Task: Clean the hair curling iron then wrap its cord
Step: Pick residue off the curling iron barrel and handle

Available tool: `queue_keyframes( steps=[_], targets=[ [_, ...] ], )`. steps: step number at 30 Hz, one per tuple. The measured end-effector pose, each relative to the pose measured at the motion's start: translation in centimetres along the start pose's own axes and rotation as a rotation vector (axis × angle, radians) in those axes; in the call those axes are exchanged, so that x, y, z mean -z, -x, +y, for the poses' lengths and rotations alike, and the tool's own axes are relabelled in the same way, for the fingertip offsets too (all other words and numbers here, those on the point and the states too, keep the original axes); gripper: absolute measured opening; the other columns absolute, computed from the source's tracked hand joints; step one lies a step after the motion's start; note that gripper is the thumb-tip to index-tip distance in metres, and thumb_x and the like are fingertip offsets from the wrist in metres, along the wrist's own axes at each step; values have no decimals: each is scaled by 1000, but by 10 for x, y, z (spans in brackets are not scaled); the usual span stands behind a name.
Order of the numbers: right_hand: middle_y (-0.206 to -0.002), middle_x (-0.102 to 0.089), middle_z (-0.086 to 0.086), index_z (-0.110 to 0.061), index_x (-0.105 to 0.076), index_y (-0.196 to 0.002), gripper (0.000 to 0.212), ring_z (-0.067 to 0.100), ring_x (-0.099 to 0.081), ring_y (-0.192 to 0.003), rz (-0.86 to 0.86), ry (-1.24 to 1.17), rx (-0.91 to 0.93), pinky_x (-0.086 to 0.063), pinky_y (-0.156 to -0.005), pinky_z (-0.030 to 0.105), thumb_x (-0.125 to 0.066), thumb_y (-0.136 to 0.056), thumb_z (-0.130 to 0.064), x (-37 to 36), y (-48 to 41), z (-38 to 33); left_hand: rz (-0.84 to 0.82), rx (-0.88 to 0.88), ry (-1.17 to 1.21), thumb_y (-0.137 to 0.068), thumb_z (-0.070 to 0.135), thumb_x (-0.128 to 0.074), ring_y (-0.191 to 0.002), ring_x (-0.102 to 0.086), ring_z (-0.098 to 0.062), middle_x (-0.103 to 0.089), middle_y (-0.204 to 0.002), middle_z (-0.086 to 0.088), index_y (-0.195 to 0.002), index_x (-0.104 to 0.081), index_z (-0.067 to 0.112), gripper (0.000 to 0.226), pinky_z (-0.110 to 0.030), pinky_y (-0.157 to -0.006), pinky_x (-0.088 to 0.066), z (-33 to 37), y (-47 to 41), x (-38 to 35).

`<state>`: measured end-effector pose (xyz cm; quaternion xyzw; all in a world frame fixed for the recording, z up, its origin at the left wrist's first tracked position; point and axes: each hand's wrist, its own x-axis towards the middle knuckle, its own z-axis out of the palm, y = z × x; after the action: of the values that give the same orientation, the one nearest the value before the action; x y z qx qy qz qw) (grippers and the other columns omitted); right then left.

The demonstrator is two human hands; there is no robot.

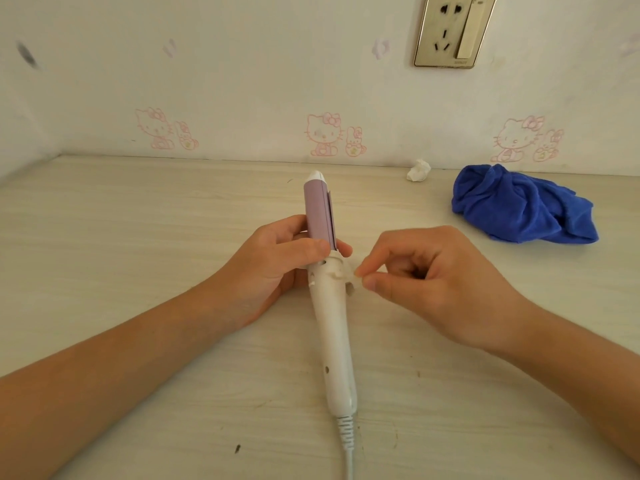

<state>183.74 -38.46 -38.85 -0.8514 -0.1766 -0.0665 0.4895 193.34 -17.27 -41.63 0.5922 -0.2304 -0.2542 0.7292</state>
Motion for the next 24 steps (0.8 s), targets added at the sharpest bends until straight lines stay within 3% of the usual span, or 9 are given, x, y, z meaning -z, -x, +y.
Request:
queue_keyframes(
  steps=[3, 7, 11, 16, 19, 24],
  targets=[
    [-49, -34, -8, -15, -76, -84, 13, 7, -28, -46, -187, -49, 12, -32, -50, 12, -75, -91, -4, -2, 4, -2, 14, -1, -28, -85, 17, -68, -92, -68, -27, -74, -114, -15, -112, -72, 8, 30, -33, -74, -57, -1, -1, 1],
    [-48, -31, -2, -1, -74, -83, 11, 5, -24, -45, 20, -37, 43, -39, -58, 0, -71, -90, 7, -3, -2, 0, 4, 11, -4, -88, 13, -64, -92, -71, -30, -72, -119, -18, -124, -64, -3, 39, -35, -75, -58, 1, -2, 0],
    [-49, -34, -4, -9, -77, -84, 12, 8, -27, -46, -122, -14, 25, -34, -53, 8, -74, -89, 2, -3, 1, -3, 26, 17, -26, -87, 14, -62, -93, -65, -27, -73, -117, -15, -120, -66, -1, 37, -32, -73, -57, 1, -2, 0],
    [-48, -33, 1, -1, -75, -82, 12, 9, -25, -45, 12, 0, 56, -40, -61, -1, -71, -89, 8, -3, -2, -3, 20, 31, 20, -85, 11, -60, -91, -67, -25, -73, -116, -16, -124, -63, -5, 42, -31, -71, -57, 3, -3, -1],
    [-49, -34, -4, -9, -77, -84, 12, 8, -27, -46, -167, -3, 8, -33, -53, 9, -75, -89, 1, -3, 2, -5, 31, 33, 2, -84, 11, -59, -92, -65, -26, -74, -115, -15, -120, -65, -1, 38, -33, -74, -57, 3, -2, -1],
    [-46, -35, -3, -4, -76, -82, 12, 8, -30, -44, 26, 92, 55, -40, -61, -1, -73, -89, 5, -1, -7, -7, 37, 32, 29, -84, 9, -59, -84, -70, -21, -76, -106, -12, -118, -66, -3, 36, -28, -67, -57, 4, -3, -3]
  ],
)
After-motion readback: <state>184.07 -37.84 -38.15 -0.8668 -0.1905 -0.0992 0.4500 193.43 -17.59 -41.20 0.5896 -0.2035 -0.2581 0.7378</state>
